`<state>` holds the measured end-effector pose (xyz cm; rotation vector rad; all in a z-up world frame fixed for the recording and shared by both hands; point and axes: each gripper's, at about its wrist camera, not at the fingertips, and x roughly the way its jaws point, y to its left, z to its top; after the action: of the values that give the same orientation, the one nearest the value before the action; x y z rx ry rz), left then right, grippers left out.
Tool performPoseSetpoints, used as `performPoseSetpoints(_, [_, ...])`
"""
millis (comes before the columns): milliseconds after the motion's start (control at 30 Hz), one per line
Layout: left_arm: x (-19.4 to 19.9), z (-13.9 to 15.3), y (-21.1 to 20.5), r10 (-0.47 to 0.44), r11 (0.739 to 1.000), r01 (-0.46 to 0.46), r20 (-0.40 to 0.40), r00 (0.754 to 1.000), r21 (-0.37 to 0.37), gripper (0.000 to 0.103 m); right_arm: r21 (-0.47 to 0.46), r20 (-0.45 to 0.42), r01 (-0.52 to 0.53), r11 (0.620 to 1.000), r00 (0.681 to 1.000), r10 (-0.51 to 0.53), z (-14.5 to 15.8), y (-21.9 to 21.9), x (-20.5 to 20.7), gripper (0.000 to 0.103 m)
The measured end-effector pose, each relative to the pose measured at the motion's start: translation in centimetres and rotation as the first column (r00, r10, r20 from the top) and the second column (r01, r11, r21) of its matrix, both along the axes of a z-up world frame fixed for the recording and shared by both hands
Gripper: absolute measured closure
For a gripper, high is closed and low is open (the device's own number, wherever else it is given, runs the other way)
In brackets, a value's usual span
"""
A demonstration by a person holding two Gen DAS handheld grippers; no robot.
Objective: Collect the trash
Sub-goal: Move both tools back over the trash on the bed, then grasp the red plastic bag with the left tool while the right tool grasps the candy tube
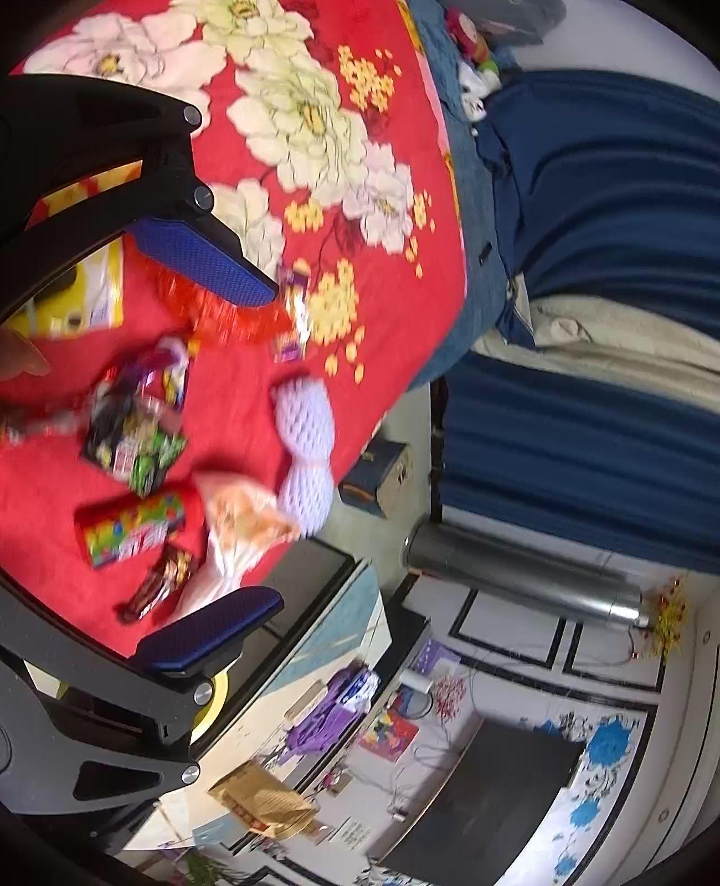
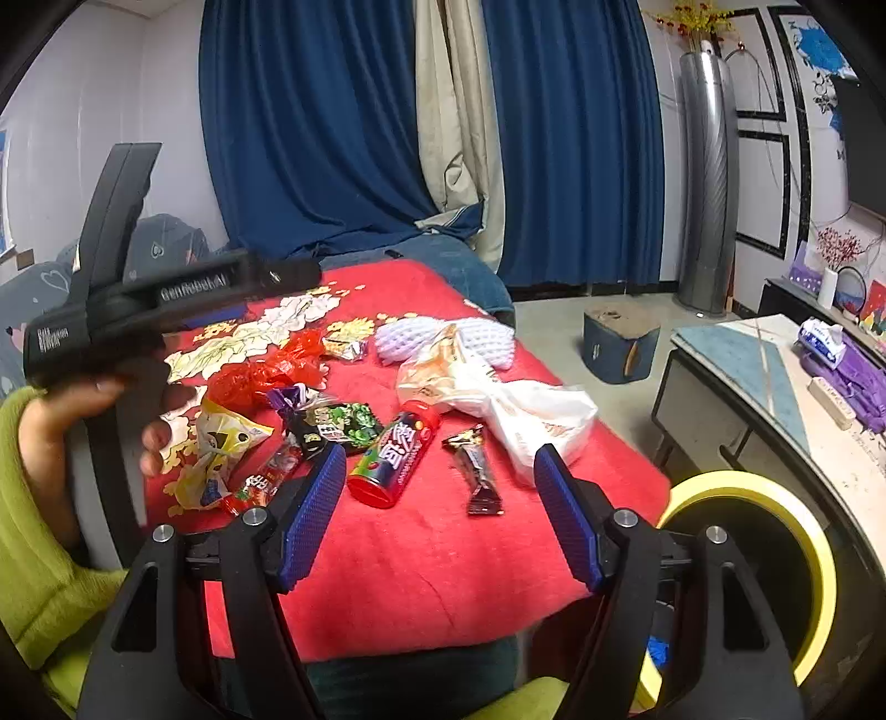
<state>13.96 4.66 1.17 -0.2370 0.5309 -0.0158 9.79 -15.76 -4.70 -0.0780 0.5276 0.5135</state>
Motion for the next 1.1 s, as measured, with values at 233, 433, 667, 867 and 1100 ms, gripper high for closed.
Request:
performPoseSetpoints(233, [-0.4, 0.0, 3.7, 0.075, 0.997, -0.075, 0.0, 0.997, -0.007, 0.011, -0.013, -0.034, -0.026, 1.0, 0.999, 0.026, -1.0, 2.4, 1.2, 0.035])
performPoseSetpoints(433, [-0.4, -0.6, 6.0, 0.102, 0.995, -0.102, -0.029, 0.994, -0.006, 0.011, -0.033, -0.046, -0.063, 0.997, 0.997, 0.062, -1.7, 4.8, 2.0, 0.035])
performPoseSetpoints(667, [0.6, -2.5, 9.1, 0.094, 0.995, -0.09, -0.159, 0.983, 0.032, 0.011, -0.04, -0.093, -0.076, 0.996, 0.993, 0.072, -2.8, 6.5, 3.7, 0.035])
performPoseSetpoints(867, [0.4, -4.4, 11.9, 0.064, 0.997, -0.073, -0.225, 0.972, -0.033, 0.011, -0.038, -0.175, -0.049, 0.998, 0.984, 0.042, -4.4, 7.2, 5.8, 0.038])
performPoseSetpoints(1100, [0.3, -5.9, 11.9, -0.047, 0.993, 0.019, -0.241, 0.969, -0.118, 0.011, -0.024, -0.251, -0.046, 0.999, 0.967, 0.039, -6.3, 8.0, 7.4, 0.048])
